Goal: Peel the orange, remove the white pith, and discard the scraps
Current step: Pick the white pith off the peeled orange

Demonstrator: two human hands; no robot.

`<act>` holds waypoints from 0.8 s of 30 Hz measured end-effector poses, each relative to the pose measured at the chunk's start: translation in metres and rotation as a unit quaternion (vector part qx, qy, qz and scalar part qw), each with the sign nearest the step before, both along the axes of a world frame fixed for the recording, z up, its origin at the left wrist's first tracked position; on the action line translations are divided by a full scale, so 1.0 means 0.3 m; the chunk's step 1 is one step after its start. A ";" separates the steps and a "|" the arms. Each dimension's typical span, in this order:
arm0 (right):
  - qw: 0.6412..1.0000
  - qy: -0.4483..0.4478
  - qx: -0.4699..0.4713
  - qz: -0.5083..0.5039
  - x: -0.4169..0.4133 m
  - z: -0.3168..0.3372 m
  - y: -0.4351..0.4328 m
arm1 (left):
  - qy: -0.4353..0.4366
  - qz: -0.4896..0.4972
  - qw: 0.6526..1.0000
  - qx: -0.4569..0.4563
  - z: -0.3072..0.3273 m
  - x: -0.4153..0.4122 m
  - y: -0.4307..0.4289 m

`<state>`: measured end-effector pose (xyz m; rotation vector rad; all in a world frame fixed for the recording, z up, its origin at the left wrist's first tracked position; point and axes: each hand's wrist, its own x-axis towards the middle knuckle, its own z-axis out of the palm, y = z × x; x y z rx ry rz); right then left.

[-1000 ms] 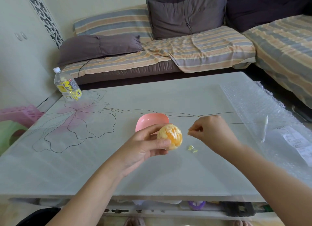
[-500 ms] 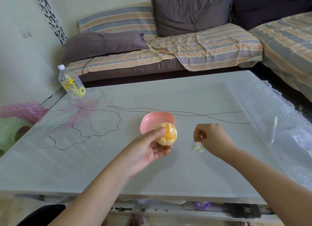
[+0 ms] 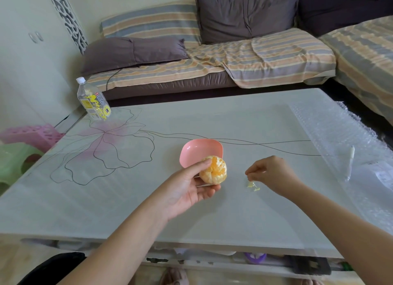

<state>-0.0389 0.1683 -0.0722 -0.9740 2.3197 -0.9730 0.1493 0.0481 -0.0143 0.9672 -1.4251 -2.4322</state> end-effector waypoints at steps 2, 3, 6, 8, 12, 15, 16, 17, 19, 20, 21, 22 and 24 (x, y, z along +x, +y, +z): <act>1.000 0.003 -0.010 -0.013 -0.004 -0.004 0.001 | 0.002 -0.007 1.000 -0.001 -0.001 0.002 -0.004; 1.000 0.003 -0.013 -0.018 -0.008 -0.009 -0.001 | 0.005 -0.011 1.000 0.000 -0.001 0.002 -0.005; 1.000 0.002 -0.002 -0.025 -0.017 -0.016 -0.008 | 0.016 -0.019 1.000 0.005 -0.001 0.005 -0.010; 1.000 -0.008 0.005 -0.019 -0.022 -0.017 -0.009 | 0.018 -0.021 1.000 0.004 0.000 0.005 -0.012; 0.999 -0.031 -0.011 -0.026 -0.024 -0.014 -0.009 | 0.013 -0.021 1.000 0.001 -0.001 0.005 -0.014; 0.998 -0.044 -0.019 -0.031 -0.022 -0.006 -0.007 | 0.013 -0.020 1.000 0.002 -0.003 0.006 -0.016; 0.998 -0.045 -0.021 -0.029 -0.021 -0.003 -0.007 | 0.014 -0.021 1.000 0.002 -0.003 0.006 -0.016; 0.998 -0.048 -0.024 -0.027 -0.020 -0.001 -0.006 | 0.015 -0.022 1.000 0.002 -0.003 0.007 -0.017; 0.998 -0.052 -0.027 -0.021 -0.015 0.001 -0.007 | 0.016 -0.023 1.000 0.003 -0.002 0.005 -0.016; 0.998 -0.053 -0.028 -0.019 -0.012 0.002 -0.007 | 0.015 -0.023 1.000 0.003 0.000 0.005 -0.015; 0.998 -0.056 -0.030 -0.018 -0.010 0.004 -0.009 | 0.015 -0.023 1.000 0.003 0.002 0.005 -0.014; 0.998 -0.058 -0.031 -0.015 -0.007 0.005 -0.011 | 0.016 -0.023 1.000 0.003 0.003 0.005 -0.014; 0.998 -0.054 -0.026 -0.010 -0.003 0.006 -0.014 | 0.018 -0.028 0.999 0.002 0.004 0.007 -0.013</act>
